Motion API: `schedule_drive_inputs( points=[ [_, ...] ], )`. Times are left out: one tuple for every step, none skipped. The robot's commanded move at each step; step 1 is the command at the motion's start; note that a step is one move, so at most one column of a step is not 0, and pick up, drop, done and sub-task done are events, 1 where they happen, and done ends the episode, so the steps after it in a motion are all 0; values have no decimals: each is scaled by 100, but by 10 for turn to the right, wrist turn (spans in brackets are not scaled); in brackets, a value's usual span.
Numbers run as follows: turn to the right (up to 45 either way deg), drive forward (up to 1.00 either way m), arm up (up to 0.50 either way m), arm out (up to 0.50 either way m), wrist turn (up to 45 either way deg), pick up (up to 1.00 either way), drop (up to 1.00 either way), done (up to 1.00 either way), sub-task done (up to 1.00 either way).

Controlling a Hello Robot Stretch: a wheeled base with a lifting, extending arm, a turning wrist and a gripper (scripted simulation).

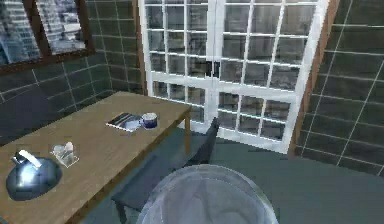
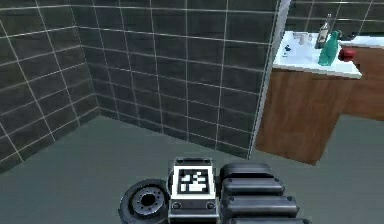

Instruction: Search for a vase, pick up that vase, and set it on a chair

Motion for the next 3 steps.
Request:
schedule_drive_inputs(
  points=[
    [210, 0, 0, 0, 0, 0, 0, 0, 0],
    [-240, 0, 0, 0, 0, 0, 0, 0, 0],
    [240, 0, 0, 0, 0, 0, 0, 0, 0]
  ],
)
